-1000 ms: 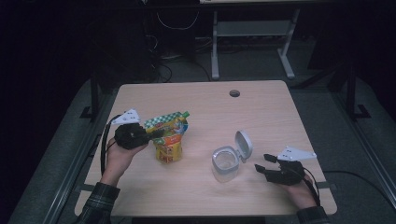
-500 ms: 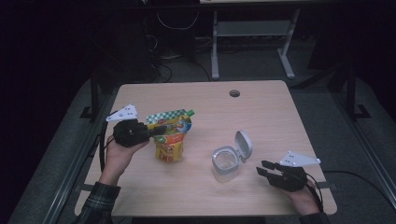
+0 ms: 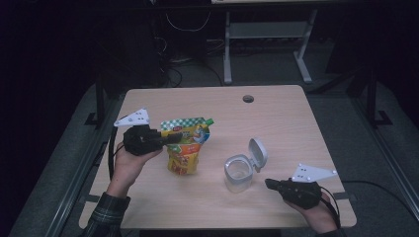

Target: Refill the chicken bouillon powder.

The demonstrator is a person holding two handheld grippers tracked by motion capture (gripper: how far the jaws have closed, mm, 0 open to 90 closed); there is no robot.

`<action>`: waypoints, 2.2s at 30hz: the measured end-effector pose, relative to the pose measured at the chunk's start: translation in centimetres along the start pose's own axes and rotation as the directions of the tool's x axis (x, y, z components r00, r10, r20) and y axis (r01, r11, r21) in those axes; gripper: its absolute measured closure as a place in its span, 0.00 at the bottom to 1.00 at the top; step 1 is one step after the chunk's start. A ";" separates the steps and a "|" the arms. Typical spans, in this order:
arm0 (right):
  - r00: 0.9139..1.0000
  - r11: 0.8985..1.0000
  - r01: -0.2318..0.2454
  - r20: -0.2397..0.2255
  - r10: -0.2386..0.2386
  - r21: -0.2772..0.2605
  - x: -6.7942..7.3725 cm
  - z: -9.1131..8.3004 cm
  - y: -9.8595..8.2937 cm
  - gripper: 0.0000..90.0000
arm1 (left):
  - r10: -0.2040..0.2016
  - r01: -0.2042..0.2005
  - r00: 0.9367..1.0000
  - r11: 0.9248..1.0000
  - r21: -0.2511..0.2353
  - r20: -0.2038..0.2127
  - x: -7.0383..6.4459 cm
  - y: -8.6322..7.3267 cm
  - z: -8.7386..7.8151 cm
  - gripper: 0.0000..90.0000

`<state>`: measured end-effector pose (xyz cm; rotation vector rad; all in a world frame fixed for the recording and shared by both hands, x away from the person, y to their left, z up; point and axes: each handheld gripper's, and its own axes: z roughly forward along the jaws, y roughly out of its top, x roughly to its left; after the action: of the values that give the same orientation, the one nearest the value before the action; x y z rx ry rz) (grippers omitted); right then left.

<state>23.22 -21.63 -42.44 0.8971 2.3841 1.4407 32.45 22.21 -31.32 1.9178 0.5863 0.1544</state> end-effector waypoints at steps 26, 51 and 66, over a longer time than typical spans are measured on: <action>0.993 0.996 0.073 -0.085 -0.078 -0.053 3.6 3.7 4.5 1.00 | 0.012 -0.009 0.993 0.999 -0.032 0.118 -1.5 1.4 0.9 1.00; 0.997 0.996 0.071 -0.028 -0.073 -0.062 4.4 8.7 7.9 1.00 | 0.049 -0.040 0.980 0.998 -0.047 0.192 -2.9 3.3 1.1 1.00; 0.996 0.994 0.087 0.000 -0.088 -0.068 5.1 9.7 8.7 1.00 | 0.076 -0.065 0.973 0.996 -0.055 0.220 -3.7 4.6 1.3 1.00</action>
<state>27.12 -8.59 -39.19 0.7647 2.3308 1.4812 31.17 18.00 -27.15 1.8797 0.3621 -0.0016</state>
